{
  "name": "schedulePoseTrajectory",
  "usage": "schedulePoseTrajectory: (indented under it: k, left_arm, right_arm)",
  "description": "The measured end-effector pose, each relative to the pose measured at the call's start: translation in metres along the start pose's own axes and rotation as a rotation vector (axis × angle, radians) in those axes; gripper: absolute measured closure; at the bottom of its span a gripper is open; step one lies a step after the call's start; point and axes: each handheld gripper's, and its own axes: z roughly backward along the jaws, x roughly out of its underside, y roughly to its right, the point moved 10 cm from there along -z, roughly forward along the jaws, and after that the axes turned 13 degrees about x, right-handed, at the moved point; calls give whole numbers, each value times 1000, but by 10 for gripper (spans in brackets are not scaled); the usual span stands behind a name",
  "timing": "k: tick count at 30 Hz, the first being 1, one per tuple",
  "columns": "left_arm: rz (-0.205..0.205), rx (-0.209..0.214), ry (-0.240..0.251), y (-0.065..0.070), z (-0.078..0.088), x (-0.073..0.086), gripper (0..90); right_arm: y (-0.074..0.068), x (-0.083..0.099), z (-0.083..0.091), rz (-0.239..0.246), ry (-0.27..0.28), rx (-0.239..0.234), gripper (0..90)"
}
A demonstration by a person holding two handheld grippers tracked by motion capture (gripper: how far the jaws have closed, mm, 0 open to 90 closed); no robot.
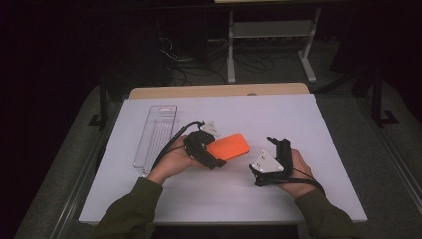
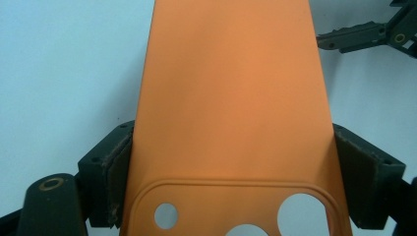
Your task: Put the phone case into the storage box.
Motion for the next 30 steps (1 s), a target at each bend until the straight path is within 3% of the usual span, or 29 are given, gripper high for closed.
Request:
schedulePoseTrajectory:
  k: [15, 22, 30]
  left_arm:
    - [-1, 1, -6, 1, -1, 0, 154]
    - [-8, 0, -16, 0, 0, 1, 154]
    - [-13, -2, -25, 0, 0, 2, 154]
  right_arm:
    - [-2, -6, 2, 100, 41, 58, 0]
    - [-2, -11, 2, 191, 77, 94, 0]
    - [-2, -15, 4, 246, 102, 127, 0]
